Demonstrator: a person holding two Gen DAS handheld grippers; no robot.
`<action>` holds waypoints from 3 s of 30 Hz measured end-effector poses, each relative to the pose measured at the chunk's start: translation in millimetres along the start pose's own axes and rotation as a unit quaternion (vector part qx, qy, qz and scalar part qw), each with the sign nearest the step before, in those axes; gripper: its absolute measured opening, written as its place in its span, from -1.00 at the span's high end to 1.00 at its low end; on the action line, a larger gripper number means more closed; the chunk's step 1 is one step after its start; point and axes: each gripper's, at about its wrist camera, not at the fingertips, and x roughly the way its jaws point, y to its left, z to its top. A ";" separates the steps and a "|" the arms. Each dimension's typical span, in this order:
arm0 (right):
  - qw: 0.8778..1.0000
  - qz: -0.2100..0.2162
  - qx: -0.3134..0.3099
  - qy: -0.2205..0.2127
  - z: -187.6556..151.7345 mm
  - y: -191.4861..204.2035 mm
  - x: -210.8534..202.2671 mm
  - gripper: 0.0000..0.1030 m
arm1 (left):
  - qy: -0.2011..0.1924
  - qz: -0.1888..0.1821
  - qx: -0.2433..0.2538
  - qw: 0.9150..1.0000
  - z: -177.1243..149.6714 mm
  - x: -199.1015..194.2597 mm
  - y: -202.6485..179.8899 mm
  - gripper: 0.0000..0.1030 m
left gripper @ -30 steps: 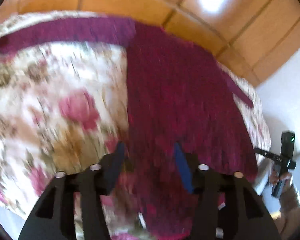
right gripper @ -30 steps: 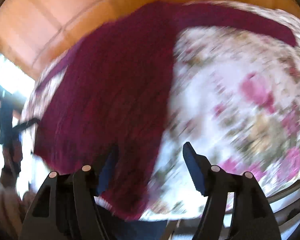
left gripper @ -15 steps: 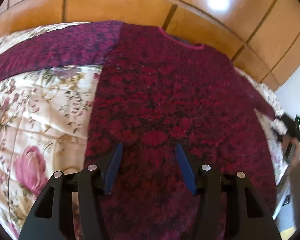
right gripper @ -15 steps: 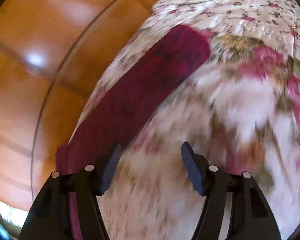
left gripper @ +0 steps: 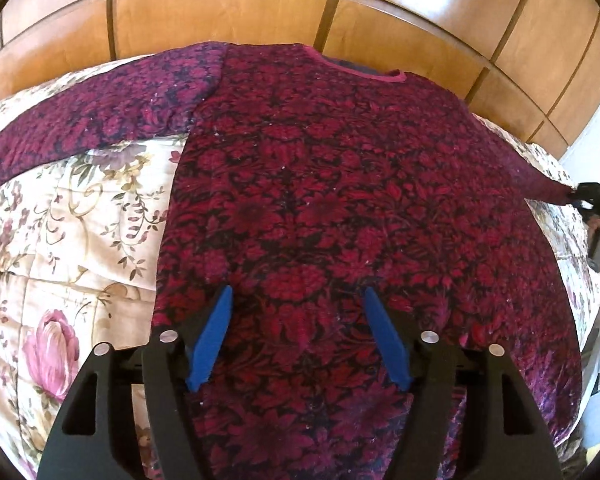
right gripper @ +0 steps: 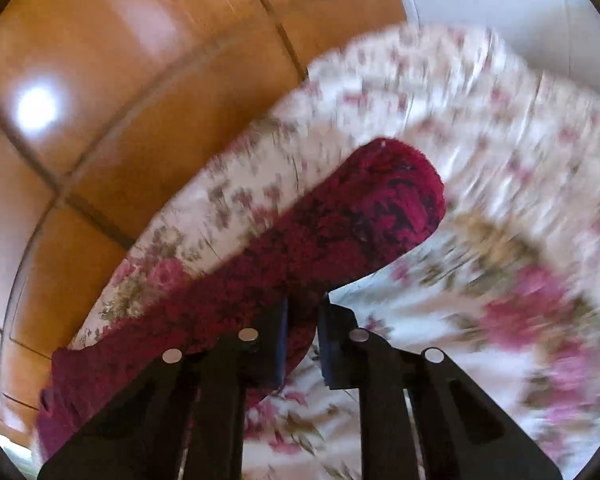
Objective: Fold small clothes
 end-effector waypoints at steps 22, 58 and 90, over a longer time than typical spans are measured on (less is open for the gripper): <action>0.985 0.084 0.131 0.069 -46.3 -29.1 23.7 -0.34 | -0.024 -0.012 0.000 1.000 -6.9 -1.5 1.9 -0.44; 0.860 0.273 -0.417 0.114 -250.3 360.1 -74.9 -0.53 | -0.054 -0.146 -0.127 0.980 75.9 -22.9 58.0 -0.43; 0.929 0.113 -0.346 0.067 -208.6 304.1 14.0 -0.18 | -0.037 -0.019 -0.117 0.992 123.8 57.6 74.0 0.96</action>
